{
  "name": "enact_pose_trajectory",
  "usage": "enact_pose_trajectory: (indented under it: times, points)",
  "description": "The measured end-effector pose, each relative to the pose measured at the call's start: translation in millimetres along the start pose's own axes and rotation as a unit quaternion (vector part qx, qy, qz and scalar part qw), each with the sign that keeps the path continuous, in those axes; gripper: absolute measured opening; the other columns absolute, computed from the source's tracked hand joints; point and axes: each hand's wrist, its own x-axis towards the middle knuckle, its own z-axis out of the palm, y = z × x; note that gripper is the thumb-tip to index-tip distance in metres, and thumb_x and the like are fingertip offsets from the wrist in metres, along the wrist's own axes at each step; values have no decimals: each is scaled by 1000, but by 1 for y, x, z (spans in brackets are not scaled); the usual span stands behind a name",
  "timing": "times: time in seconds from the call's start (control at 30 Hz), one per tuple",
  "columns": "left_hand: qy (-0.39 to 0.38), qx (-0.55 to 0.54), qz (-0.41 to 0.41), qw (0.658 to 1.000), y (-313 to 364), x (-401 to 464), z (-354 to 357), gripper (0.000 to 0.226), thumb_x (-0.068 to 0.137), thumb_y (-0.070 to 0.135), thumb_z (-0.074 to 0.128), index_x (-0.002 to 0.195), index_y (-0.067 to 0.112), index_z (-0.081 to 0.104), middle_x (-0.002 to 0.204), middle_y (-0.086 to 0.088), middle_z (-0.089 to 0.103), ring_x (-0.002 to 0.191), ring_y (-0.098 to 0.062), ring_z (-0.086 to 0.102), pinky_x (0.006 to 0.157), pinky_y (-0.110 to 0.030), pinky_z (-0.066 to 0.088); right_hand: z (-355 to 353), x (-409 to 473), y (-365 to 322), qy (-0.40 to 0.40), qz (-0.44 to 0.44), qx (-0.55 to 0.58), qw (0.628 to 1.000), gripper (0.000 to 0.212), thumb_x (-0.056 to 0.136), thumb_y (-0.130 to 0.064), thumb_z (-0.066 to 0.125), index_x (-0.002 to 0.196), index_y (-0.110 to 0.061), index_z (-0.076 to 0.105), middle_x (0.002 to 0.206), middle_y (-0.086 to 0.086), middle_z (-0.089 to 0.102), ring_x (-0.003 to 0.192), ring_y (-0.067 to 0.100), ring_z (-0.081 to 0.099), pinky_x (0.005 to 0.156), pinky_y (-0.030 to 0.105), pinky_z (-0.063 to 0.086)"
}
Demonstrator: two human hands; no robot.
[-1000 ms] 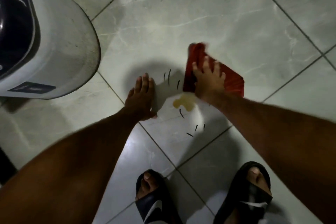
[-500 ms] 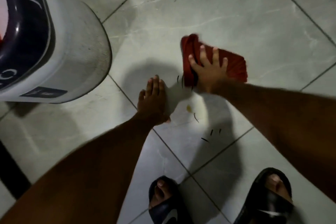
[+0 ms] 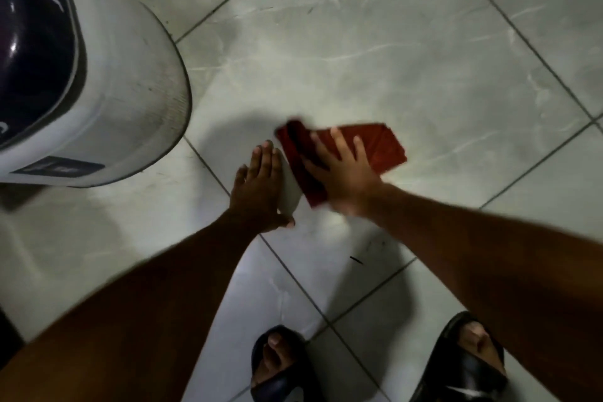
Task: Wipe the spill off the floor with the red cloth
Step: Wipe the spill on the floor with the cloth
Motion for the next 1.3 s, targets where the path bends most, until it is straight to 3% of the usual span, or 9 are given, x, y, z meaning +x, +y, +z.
enact_pose_trajectory:
  times: [0.17,0.4,0.67,0.73,0.87,0.97,1.07,1.17,1.3]
  points:
    - [-12,7,7,1000,1,-4,-4,148,55,59,82,147,8,-21,157,-14,-28,146,-33,-21,121,-53,7,50,-110,20,-77,-122,-63,987,98,75,-30,65,149,-43,3,162,3,-19,147,41,-12,109,65,-9]
    - [4,13,1,1000,0,0,1,148,52,59,84,149,8,-16,160,-14,-22,147,-32,-17,119,-53,8,-17,27,11,3,30,18,999,97,76,-57,65,149,-42,3,162,8,-17,143,50,-15,106,76,-2]
    - [-7,15,8,1000,2,-5,-8,149,53,60,83,149,6,-17,159,-16,-23,147,-34,-18,120,-54,8,73,-147,12,-58,-166,-74,982,94,66,-32,69,148,-39,23,164,5,5,147,43,9,109,70,6]
    - [-12,10,0,1000,4,-3,-6,150,51,57,85,149,6,-17,159,-16,-23,147,-33,-18,120,-54,8,66,-128,37,-52,-104,-97,988,98,72,-36,64,150,-45,5,163,4,-8,147,43,0,111,68,2]
    - [-11,15,-9,1000,6,-1,-3,150,51,55,87,148,6,-17,159,-17,-22,147,-34,-16,119,-55,9,24,-24,23,4,109,54,993,106,71,-47,63,146,-45,-13,161,7,-24,143,47,-20,107,73,-5]
    - [-7,18,-5,1000,4,0,-3,149,51,56,86,149,5,-15,160,-16,-21,148,-33,-15,119,-54,12,18,-6,-11,26,87,53,994,102,72,-33,61,148,-41,-6,160,9,-22,141,50,-22,106,76,-7]
    - [-9,18,5,1000,3,-3,-5,148,54,56,84,149,6,-17,160,-15,-22,148,-32,-17,120,-53,12,61,-82,-28,-2,-34,-35,999,87,82,-39,54,151,-37,2,162,13,-17,143,49,-16,108,75,-2]
    - [-5,17,6,1000,3,-4,-6,148,54,58,84,149,5,-17,159,-16,-22,147,-32,-18,120,-55,10,70,-146,39,-73,-96,-99,988,82,88,-44,49,150,-43,-5,157,6,-27,143,42,-23,111,69,-5]
    - [-5,15,10,1000,4,-3,-7,149,53,59,84,149,5,-17,159,-16,-22,147,-33,-18,120,-55,9,29,-91,114,-50,48,-63,996,81,89,-55,40,146,-46,-17,158,9,-30,143,47,-19,109,70,1]
